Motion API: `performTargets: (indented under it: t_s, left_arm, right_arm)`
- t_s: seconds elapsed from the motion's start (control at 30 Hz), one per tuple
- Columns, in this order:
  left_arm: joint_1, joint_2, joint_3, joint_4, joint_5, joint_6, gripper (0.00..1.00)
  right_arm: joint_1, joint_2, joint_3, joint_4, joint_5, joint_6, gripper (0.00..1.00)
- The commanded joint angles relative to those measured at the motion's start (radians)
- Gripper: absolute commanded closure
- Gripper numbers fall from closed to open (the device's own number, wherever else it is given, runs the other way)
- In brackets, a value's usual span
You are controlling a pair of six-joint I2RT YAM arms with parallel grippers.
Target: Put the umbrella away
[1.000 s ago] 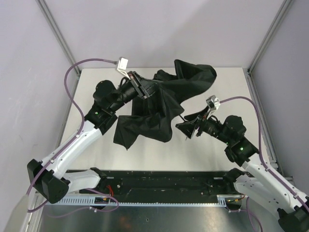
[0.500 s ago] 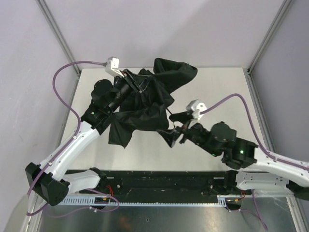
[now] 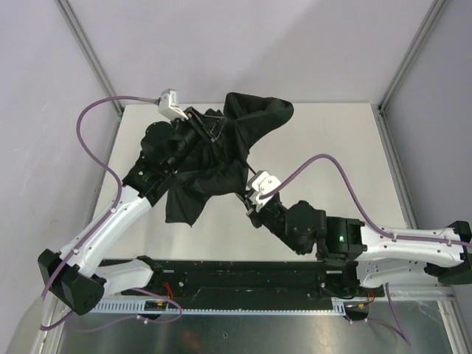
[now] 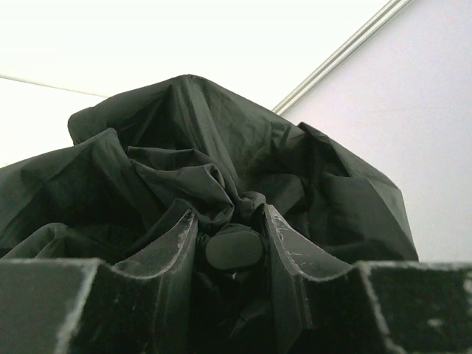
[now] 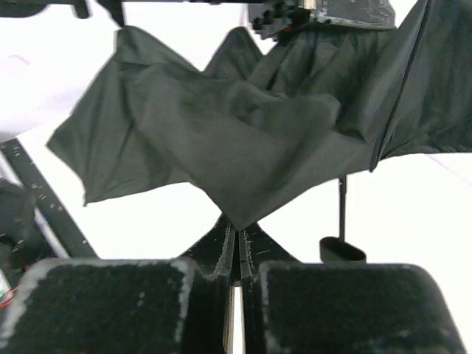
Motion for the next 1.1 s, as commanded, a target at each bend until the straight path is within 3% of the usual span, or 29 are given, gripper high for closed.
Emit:
performTargets:
  t_s: [0.0,0.07,0.13,0.23,0.3,0.37,0.47,0.53,0.6,0.77,0.8,1.07]
  left_arm:
    - [0.007,-0.041,0.056,0.079,-0.087,0.043,1.00]
    - [0.008,-0.041,0.052,0.091,-0.090,0.045,1.00]
    - [0.007,-0.040,0.045,0.100,-0.098,0.034,1.00]
    - [0.008,-0.046,0.028,0.106,-0.129,0.008,1.00]
    - [0.007,-0.050,0.018,0.114,-0.149,-0.009,1.00]
    - [0.006,-0.051,0.010,0.123,-0.177,-0.027,1.00]
    - [0.006,-0.053,-0.001,0.131,-0.210,-0.061,1.00]
    - [0.005,-0.054,-0.006,0.132,-0.224,-0.086,1.00]
    - [0.000,-0.057,-0.016,0.132,-0.243,-0.112,1.00]
    - [-0.012,-0.071,-0.027,0.131,-0.236,-0.125,1.00]
    - [-0.014,-0.078,-0.032,0.129,-0.230,-0.125,1.00]
    - [-0.022,-0.140,-0.064,0.105,-0.201,-0.129,1.00]
  right_arm:
    - [0.074,-0.058,0.078,-0.093,0.061,0.080,0.99]
    - [0.065,-0.067,0.101,-0.183,0.045,0.178,0.97]
    - [0.059,-0.071,0.128,-0.249,0.042,0.249,0.87]
    - [0.060,-0.080,0.157,-0.310,0.006,0.302,0.49]
    - [0.065,-0.087,0.174,-0.320,-0.059,0.312,0.32]
    - [0.086,-0.084,0.184,-0.298,-0.152,0.302,0.24]
    - [0.140,-0.045,0.187,-0.239,-0.246,0.262,0.20]
    - [0.154,0.011,0.187,-0.182,-0.282,0.228,0.23]
    - [0.147,0.081,0.189,-0.110,-0.312,0.185,0.36]
    - [0.020,0.214,0.193,0.000,-0.498,0.142,0.90]
    - [-0.009,0.233,0.195,0.006,-0.533,0.138,0.95]
    - [-0.097,0.359,0.222,-0.016,-0.694,0.014,1.00]
